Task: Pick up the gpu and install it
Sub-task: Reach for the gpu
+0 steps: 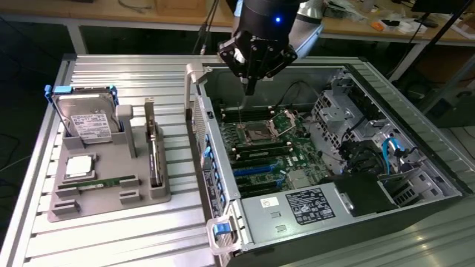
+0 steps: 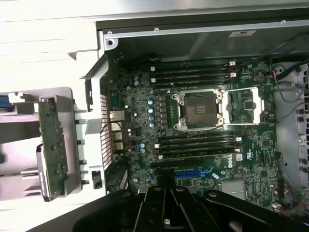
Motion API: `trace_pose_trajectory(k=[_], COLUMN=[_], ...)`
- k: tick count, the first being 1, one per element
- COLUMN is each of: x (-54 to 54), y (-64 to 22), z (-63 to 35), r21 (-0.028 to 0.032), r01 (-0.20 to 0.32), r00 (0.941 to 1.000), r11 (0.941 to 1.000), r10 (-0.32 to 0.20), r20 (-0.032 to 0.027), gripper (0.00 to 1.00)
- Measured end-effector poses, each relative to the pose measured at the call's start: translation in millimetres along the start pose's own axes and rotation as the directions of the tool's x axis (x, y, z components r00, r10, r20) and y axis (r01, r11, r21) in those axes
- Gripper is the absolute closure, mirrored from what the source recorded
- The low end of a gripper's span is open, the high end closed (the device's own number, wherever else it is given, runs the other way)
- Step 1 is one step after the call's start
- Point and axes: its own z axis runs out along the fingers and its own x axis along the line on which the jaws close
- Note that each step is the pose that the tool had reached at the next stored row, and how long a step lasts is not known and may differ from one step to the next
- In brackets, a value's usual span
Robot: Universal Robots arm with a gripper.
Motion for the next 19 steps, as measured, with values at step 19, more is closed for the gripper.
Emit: trace_pose_trajectory(k=[19], x=[102.9], y=[-7.8], z=[-1.5], r21=[-0.0128], r01=[0.0], r00=[1.0], r11=[0.9999], r10=[0.0], r20=[-0.0011], gripper=[0.89])
